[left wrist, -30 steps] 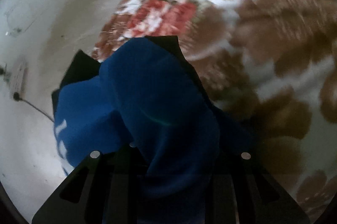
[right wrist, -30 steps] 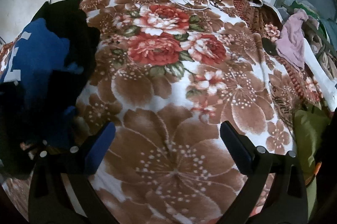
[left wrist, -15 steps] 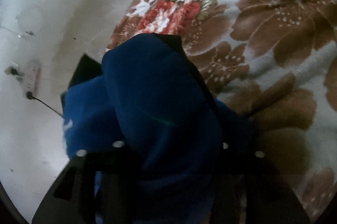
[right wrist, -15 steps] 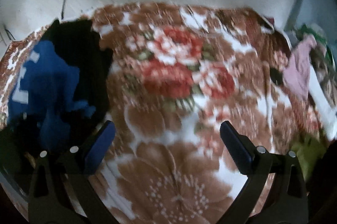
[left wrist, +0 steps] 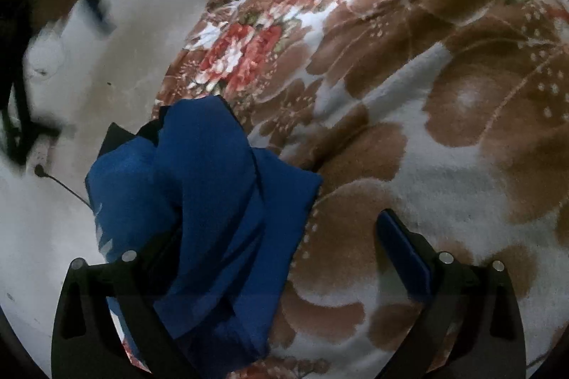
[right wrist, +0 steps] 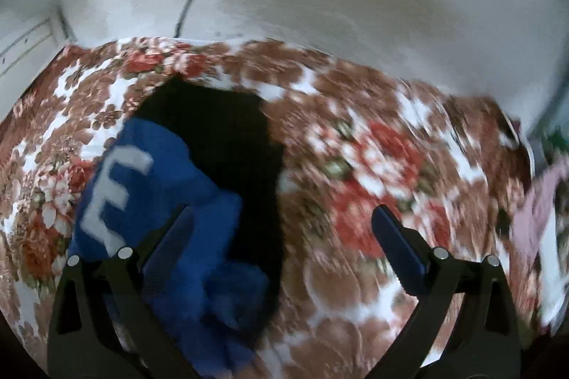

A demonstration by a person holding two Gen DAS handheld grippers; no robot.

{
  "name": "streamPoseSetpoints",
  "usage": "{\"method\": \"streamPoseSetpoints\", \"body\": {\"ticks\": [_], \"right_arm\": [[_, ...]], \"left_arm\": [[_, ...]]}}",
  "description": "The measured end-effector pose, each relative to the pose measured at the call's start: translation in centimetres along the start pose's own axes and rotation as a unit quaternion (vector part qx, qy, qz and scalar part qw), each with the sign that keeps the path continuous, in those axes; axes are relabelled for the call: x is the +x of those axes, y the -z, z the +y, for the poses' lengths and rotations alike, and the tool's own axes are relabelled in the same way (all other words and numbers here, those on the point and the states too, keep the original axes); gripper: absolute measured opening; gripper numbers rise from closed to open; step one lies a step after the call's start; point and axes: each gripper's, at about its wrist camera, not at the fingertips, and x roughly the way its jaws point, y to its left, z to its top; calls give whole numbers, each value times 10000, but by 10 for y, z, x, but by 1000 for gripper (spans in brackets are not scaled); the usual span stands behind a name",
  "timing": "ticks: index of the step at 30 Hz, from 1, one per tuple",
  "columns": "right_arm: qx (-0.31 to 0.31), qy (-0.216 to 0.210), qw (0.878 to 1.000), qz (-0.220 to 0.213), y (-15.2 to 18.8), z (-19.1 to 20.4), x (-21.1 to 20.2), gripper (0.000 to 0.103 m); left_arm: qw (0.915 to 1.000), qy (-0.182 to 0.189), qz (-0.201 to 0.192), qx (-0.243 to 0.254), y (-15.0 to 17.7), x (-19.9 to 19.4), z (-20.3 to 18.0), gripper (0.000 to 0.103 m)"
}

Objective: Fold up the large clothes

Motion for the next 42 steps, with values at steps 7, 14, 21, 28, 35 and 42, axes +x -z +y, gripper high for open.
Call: {"method": "streamPoseSetpoints", "body": {"ticks": [7,14,21,28,35,42], "right_arm": [[-889,-343,9940,536,-57,67,91,98],[-848,-906,9869,1031,-40,51,152,98],[-694,-1377,9818,1108,-15,39,189,99],[-730,-957,9918,425,-27,34,131,98],[-112,-342,9991,238,-21,0,57,98],[310,-746,9963,299,25,-12,32,98]], "left_arm": [[9993,298,34,-204,-13,18,8,99],[9966,407,-222,-678,-3,22,8,99],[9944,503,-329,-875,-2,28,10,99],[9793,671,-867,-1702,8,-25,54,98],[9357,378,-1229,-3285,50,-94,183,98],[8946,1384,-776,-4177,91,4,290,98]]}}
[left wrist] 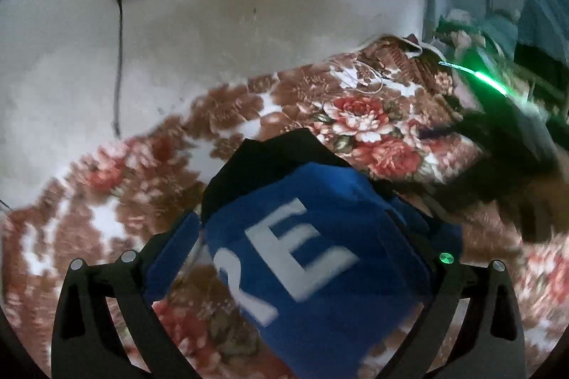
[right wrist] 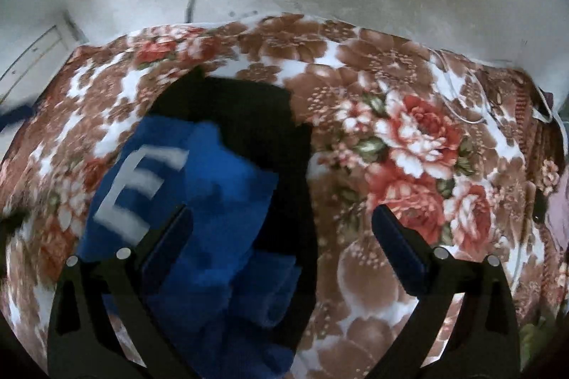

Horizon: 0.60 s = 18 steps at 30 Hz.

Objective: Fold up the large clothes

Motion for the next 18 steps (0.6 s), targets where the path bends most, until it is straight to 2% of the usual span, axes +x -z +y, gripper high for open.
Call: {"method": "streamPoseSetpoints", "body": {"ticks": [4,6,8,13,16,18], "right_arm": [[-543,-321,9979,-170,22,26,3,98],[-923,-297,9952,-97,35,42,18,98],[-984,-257,9948,41,47,45,37,98],[-335,-713,9969,44,70,14,65,98],[-333,-728,9968,-42,79,10,67,98],[-195,-772,9968,12,82,9,65,98]], "left_arm": [[9967,576,450,-357,-2,63,24,98],[9952,582,704,-357,6,91,25,98],[9907,587,1186,-323,23,126,27,98],[9928,487,1091,13,48,142,25,98],[9928,511,1070,178,52,139,27,98],[9933,401,1068,197,48,132,27,98]]}}
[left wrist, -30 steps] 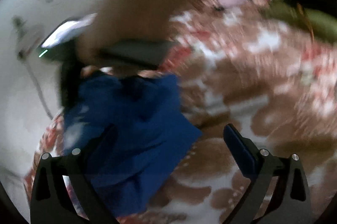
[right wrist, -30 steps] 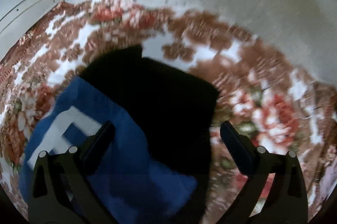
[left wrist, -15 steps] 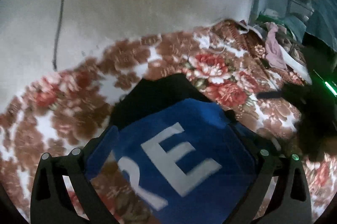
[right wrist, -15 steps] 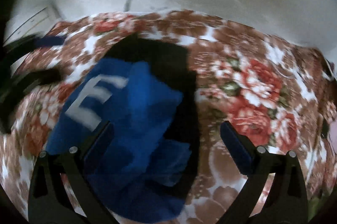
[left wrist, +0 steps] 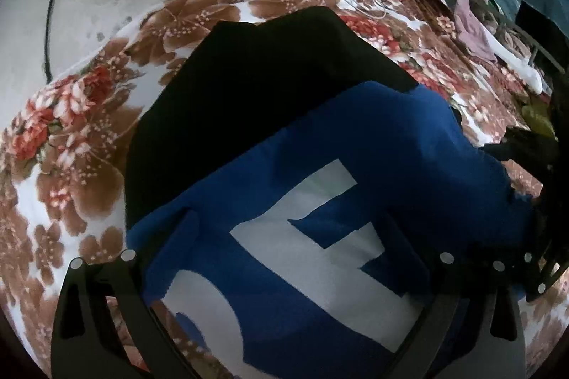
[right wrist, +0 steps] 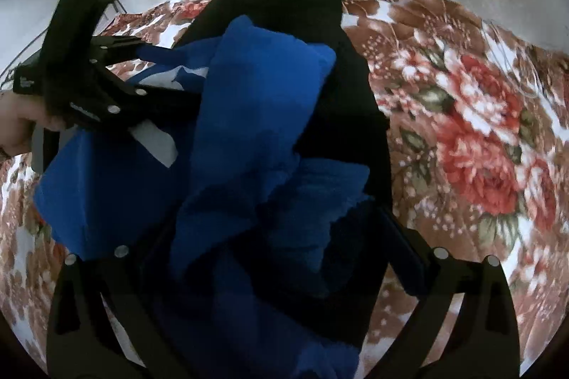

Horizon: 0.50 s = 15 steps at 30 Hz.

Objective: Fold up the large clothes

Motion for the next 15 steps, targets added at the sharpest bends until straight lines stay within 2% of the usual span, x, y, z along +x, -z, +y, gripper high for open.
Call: {"method": "streamPoseSetpoints", "body": {"ticks": [3,6,9,11,15], "right_arm": [[282,6,9996,22,-4,-3,-17,98],[394,159,9991,64,-7,1,-48,98],[559,363,9976,205,-6,5,-71,98],[750,468,9960,137,-4,9,-94,98],[1098,456,9929,-8,1,16,-126,98]], "left_arm": [[9983,-478,-323,-85,-1,-39,-7,98],[9942,-952,-464,-197,4,-79,-18,98],[9910,-1099,-430,-637,14,-113,-28,98],[9885,-1170,-386,-875,23,-131,-37,98],[9863,-1197,-619,-954,40,-172,-69,98]]}}
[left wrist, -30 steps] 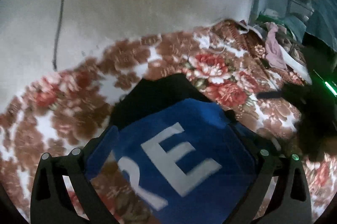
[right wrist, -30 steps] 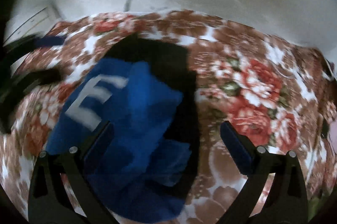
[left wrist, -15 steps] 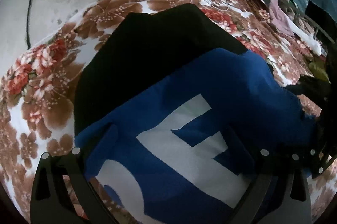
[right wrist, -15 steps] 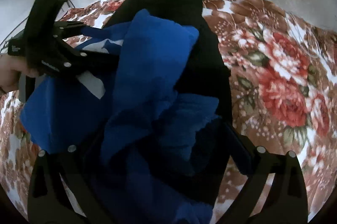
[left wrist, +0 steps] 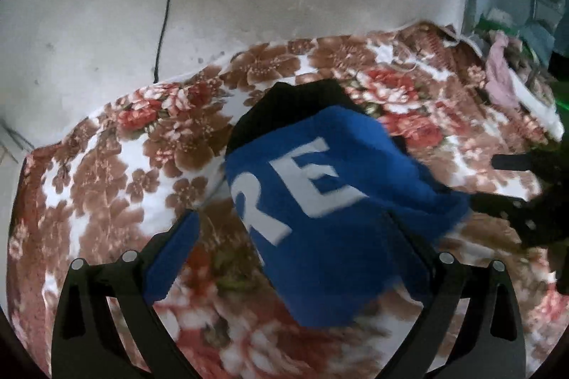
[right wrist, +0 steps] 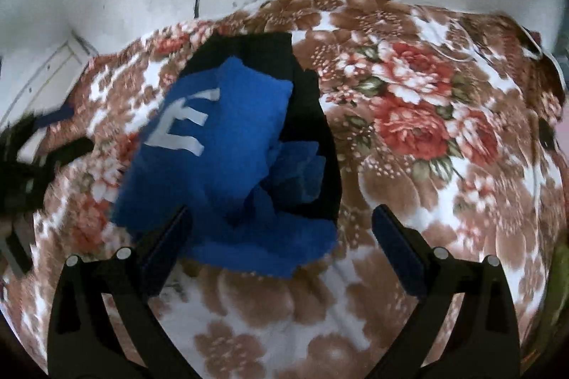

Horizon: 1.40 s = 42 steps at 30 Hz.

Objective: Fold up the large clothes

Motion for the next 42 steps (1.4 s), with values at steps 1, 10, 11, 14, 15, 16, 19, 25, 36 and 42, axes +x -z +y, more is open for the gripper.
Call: {"method": "streamPoseSetpoints", "body": {"ticks": [1,10,11,14,15,16,19,25,36,42], "right_arm": [[83,-40,10000,-33,2,0,-7,98],[425,-467,9979,175,11,-29,-22,98],[502,-533,9969,295,8,-37,-16,98],[385,-551,9965,495,-2,-50,-6,98],[276,-527,9969,515,-8,-54,-3,98],[171,-496,9972,531,-14,-58,1,98],[150,-465,9973,547,-23,-70,13,98],[443,-796,9928,782,-41,-84,60,98],[587,-1842,9649,1779,-55,-67,158,98],[645,-2254,9498,2073,-51,-58,188,98]], "left_arm": [[10000,53,8,-56,4,-10,-4,98],[9967,354,350,-636,30,-19,7,98],[9959,374,408,-717,32,-15,12,98],[9932,389,541,-959,34,-2,30,98],[9925,408,560,-1008,34,2,34,98],[9917,422,598,-1055,34,8,40,98],[9910,404,674,-1080,35,23,46,98],[9845,791,833,-1328,32,65,53,98],[9345,2204,1356,-2444,38,154,85,99],[9052,2707,1608,-2854,55,185,96,99]]}}
